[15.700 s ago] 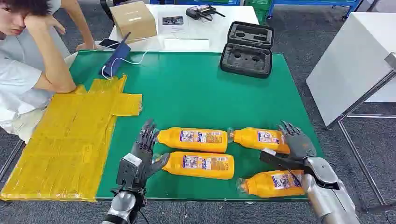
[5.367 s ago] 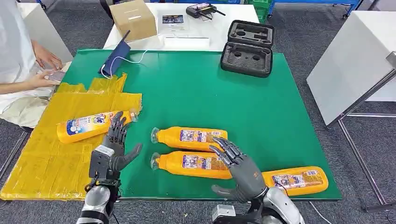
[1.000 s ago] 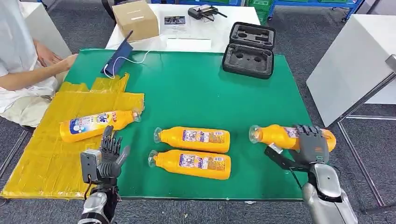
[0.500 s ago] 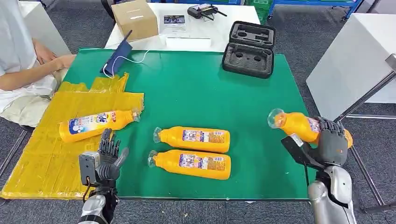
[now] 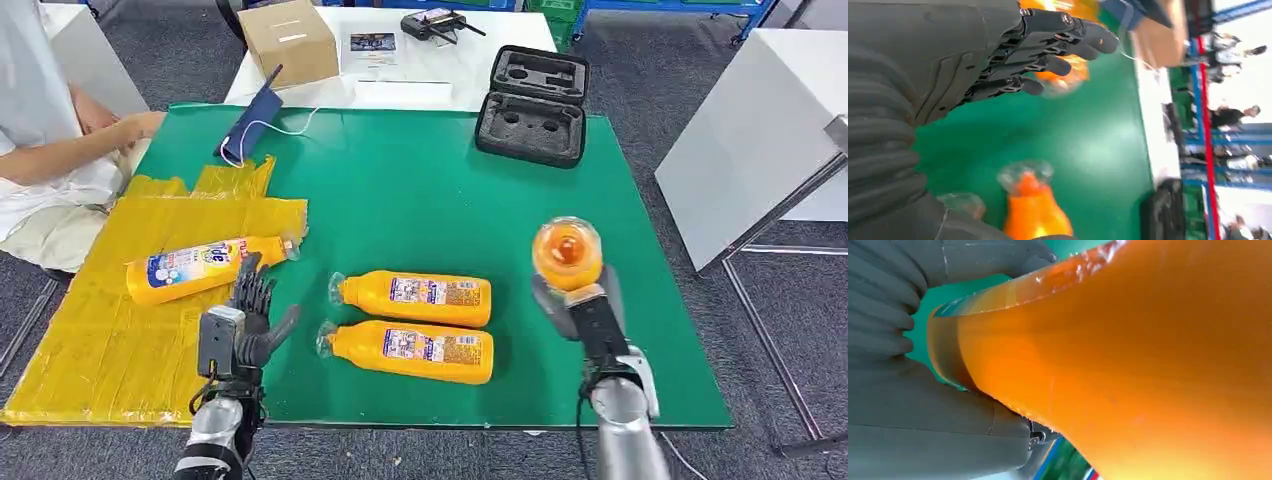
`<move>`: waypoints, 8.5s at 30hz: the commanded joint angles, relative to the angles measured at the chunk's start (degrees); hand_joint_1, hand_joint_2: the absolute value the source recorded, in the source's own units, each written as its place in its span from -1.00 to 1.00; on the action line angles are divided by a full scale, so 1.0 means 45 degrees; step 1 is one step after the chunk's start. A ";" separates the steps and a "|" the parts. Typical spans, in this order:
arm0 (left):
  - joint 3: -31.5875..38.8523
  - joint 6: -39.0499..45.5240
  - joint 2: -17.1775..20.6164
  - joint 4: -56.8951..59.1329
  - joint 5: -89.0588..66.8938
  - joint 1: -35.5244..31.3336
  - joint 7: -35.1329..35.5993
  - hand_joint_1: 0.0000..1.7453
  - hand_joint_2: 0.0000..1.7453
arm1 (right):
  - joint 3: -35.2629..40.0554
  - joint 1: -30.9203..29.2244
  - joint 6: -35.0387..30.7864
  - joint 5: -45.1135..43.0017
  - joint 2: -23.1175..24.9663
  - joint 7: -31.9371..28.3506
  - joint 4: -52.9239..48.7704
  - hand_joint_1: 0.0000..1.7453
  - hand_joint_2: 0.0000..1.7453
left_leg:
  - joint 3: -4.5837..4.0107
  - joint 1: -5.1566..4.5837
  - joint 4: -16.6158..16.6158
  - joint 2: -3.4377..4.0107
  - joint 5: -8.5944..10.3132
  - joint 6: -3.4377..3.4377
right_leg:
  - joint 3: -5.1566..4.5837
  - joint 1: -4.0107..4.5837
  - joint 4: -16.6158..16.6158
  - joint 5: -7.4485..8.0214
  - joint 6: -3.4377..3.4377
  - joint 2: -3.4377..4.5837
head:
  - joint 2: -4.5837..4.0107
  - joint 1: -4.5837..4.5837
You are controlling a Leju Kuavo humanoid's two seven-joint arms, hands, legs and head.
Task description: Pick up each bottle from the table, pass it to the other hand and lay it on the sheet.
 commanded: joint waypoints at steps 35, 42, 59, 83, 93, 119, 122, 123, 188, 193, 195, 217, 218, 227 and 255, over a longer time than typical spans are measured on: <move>-0.6107 0.2423 0.0109 -0.1799 -0.2805 0.0092 -0.0217 -1.00 1.00 | 0.5113 -0.2439 -0.0015 -0.0775 0.2040 0.0145 0.5197 1.00 1.00 | 0.0039 0.0010 -0.0009 0.0007 -0.0022 -0.0030 | 0.0041 0.0007 -0.0007 -0.0027 -0.0036 0.0022 | 0.0000 0.0000; -0.6102 0.2320 0.0066 -0.1523 -0.2702 -0.0040 -0.0169 -1.00 1.00 | 0.5390 -0.2359 -0.0112 -0.0622 0.2053 0.0143 0.5065 1.00 1.00 | 0.0023 0.0006 -0.0011 0.0009 -0.0013 -0.0025 | 0.0021 0.0002 -0.0007 -0.0018 -0.0031 0.0023 | 0.0000 0.0000; -0.4101 0.1337 -0.0313 -0.1522 -0.0382 -0.0421 0.0204 -1.00 1.00 | 0.7548 -0.1845 -0.0055 0.0542 0.2040 0.0115 0.4780 1.00 1.00 | 0.0027 0.0017 -0.0001 0.0010 -0.0021 -0.0029 | 0.0020 0.0011 -0.0002 -0.0027 -0.0039 0.0021 | 0.0000 0.0000; -0.3331 0.0808 -0.0447 -0.1973 0.0629 -0.0223 0.0165 1.00 1.00 | 0.7489 -0.1785 -0.0347 0.0523 0.1951 0.0253 0.4828 1.00 1.00 | 0.0051 0.0018 0.0000 0.0014 -0.0035 -0.0039 | 0.0045 0.0011 -0.0001 -0.0042 -0.0049 0.0027 | 0.0000 0.0005; -0.3240 0.1631 -0.0412 -0.2678 0.0258 0.0031 -0.0170 1.00 1.00 | 0.7029 -0.1574 -0.0525 0.0373 0.1766 0.0288 0.4004 1.00 1.00 | 0.0016 0.0016 -0.0001 -0.0002 -0.0019 -0.0027 | 0.0014 0.0010 -0.0001 -0.0029 -0.0037 0.0008 | 0.0000 0.0005; -0.1868 0.8345 0.1341 -0.2672 -1.1447 -0.1597 0.2301 1.00 1.00 | 0.5538 -0.1183 -0.2307 -0.0687 0.1030 -0.0055 0.0505 -1.00 1.00 | 0.0046 0.0016 -0.0003 -0.0001 -0.0021 -0.0043 | 0.0037 0.0010 0.0006 -0.0038 -0.0054 0.0008 | 0.0000 0.0005; -0.5741 0.8261 0.4244 0.1080 -1.5453 -0.3673 0.8202 1.00 1.00 | 0.5384 -0.1103 -0.2867 -0.0398 0.0890 -0.0055 0.0108 -1.00 1.00 | 0.0059 0.0010 -0.0023 -0.0029 -0.0003 -0.0044 | 0.0058 0.0004 -0.0008 -0.0032 -0.0052 -0.0017 | 0.0000 0.0000; -0.6867 0.7973 0.4712 0.1976 -1.5453 -0.4205 0.9059 1.00 1.00 | 0.5320 -0.1109 -0.2938 -0.0363 0.0875 -0.0034 0.0048 -1.00 1.00 | 0.0042 0.0003 -0.0033 -0.0087 0.0021 -0.0037 | 0.0046 -0.0005 -0.0005 -0.0031 -0.0045 -0.0077 | 0.0000 0.0005; -0.3900 0.6518 0.4041 0.9684 -1.5453 -0.6577 0.9229 -1.00 1.00 | 0.5307 -0.1342 -0.2734 -0.0188 0.0459 -0.0281 0.0452 -1.00 1.00 | 0.0062 0.0018 -0.0011 0.0074 0.0007 -0.0157 | -0.0033 0.0017 0.0132 -0.0023 -0.0126 0.0074 | 0.0000 0.0005; -0.3659 0.6913 0.3991 0.9629 -1.5453 -0.6515 0.8978 -1.00 1.00 | 0.5386 -0.1370 -0.2711 -0.0176 0.0437 -0.0264 0.0571 -1.00 1.00 | 0.0050 0.0018 -0.0007 0.0071 0.0011 -0.0155 | -0.0046 0.0017 0.0134 -0.0021 -0.0125 0.0069 | 0.0000 0.0005; -0.3507 0.7157 0.3924 0.9527 -1.5453 -0.6463 0.8807 -1.00 1.00 | 0.5385 -0.1368 -0.2711 -0.0168 0.0422 -0.0255 0.0590 -1.00 1.00 | 0.0056 0.0016 -0.0008 0.0071 0.0009 -0.0156 | -0.0042 0.0015 0.0136 -0.0025 -0.0129 0.0069 | 0.0000 0.0005; -0.3172 0.8345 0.3880 0.4876 -1.5453 -0.4723 0.8172 -1.00 1.00 | 0.5417 -0.1368 -0.2805 0.0089 0.0407 -0.0154 0.0894 -1.00 1.00 | 0.0019 0.0021 -0.0002 0.0061 0.0010 -0.0156 | -0.0079 0.0020 0.0139 -0.0025 -0.0126 0.0057 | 0.0000 0.0010; -0.3459 0.8345 0.3952 0.4934 -1.5453 -0.4769 0.8379 -1.00 1.00 | 0.5414 -0.1376 -0.2815 0.0101 0.0412 -0.0150 0.0904 -1.00 1.00 | -0.0006 0.0015 -0.0003 0.0061 0.0022 -0.0149 | -0.0104 0.0014 0.0140 -0.0013 -0.0119 0.0057 | 0.0000 0.0005; -0.4863 0.7923 0.4097 0.8680 -1.5362 -0.6351 0.9086 -1.00 1.00 | 0.5318 -0.1413 -0.2797 0.0199 0.0483 -0.0104 0.0984 -1.00 1.00 | 0.0016 0.0026 0.0003 0.0061 0.0007 -0.0164 | -0.0079 0.0025 0.0145 -0.0028 -0.0134 0.0059 | 0.0000 0.0010; -0.1738 0.1705 0.0207 -0.4813 -0.0648 -0.0620 0.0457 -1.00 1.00 | 0.6890 -0.5143 -0.4502 1.0656 0.0701 0.3901 0.5925 -1.00 1.00 | -0.0032 0.0010 0.0002 0.0092 0.0012 -0.0155 | -0.0133 0.0014 0.0144 -0.0013 -0.0123 0.0085 | 0.0000 0.0000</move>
